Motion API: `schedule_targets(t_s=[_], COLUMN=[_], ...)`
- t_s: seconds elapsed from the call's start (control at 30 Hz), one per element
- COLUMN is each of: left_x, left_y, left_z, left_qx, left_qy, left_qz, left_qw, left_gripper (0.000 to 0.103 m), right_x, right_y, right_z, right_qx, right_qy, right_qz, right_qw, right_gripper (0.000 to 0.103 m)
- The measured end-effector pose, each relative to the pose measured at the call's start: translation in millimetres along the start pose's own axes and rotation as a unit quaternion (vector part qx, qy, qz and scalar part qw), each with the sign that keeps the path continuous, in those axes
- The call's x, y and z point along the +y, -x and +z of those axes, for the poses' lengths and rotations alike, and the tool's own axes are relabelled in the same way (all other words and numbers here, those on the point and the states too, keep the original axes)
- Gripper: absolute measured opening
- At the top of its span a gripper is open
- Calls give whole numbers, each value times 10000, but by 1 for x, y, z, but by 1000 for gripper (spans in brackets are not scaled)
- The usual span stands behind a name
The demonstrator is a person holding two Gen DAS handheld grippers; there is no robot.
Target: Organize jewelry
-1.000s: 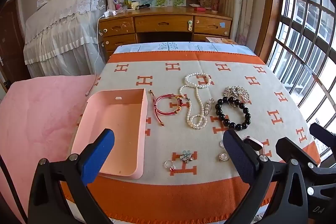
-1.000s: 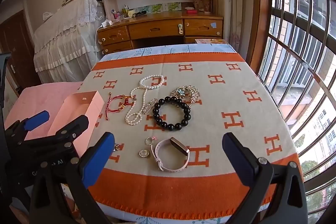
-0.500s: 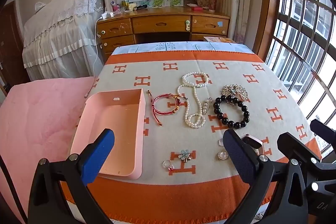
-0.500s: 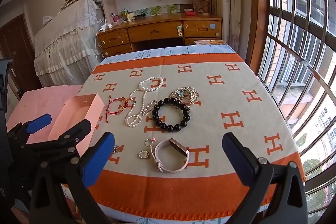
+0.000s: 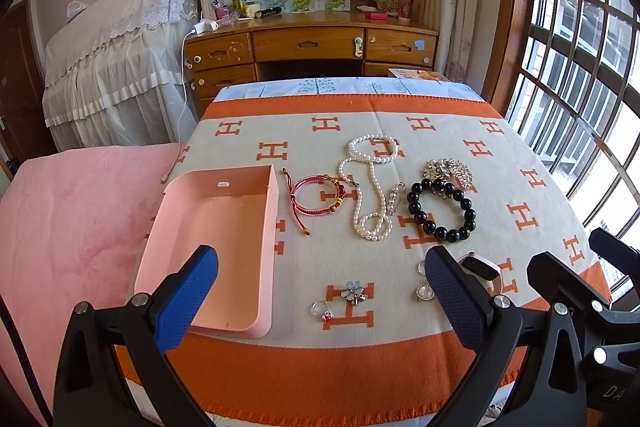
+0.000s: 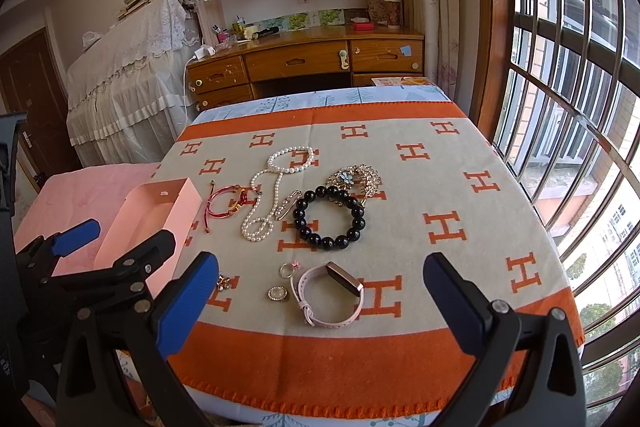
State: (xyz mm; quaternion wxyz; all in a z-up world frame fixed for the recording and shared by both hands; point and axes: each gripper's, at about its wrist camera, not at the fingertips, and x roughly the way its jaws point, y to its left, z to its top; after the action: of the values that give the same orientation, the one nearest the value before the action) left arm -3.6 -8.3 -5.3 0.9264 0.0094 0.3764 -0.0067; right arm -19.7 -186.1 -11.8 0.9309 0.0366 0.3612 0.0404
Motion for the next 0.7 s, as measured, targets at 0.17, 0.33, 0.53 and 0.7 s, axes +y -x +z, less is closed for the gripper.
schedule_targets(t_s=[0.17, 0.33, 0.53, 0.7], left_x=[4, 6, 8, 9], left_y=[-1, -3, -6, -9], left_z=[-4, -8, -5, -5], left_qx=[23, 73, 188, 237], left_qy=[23, 44, 68, 81], left_qz=[-21, -33, -73, -108], left_qw=[10000, 10000, 9998, 9996], left_gripper=[102, 102, 102, 102], right_x=[0, 0, 4, 4], right_y=[0, 0, 0, 0], right_z=[-1, 0, -5, -6], right_qx=[-3, 2, 12, 21], right_qy=[-1, -4, 4, -7], right_qz=[2, 10, 28, 40], right_qw=[10000, 10000, 10000, 10000], right_gripper=[103, 103, 103, 103])
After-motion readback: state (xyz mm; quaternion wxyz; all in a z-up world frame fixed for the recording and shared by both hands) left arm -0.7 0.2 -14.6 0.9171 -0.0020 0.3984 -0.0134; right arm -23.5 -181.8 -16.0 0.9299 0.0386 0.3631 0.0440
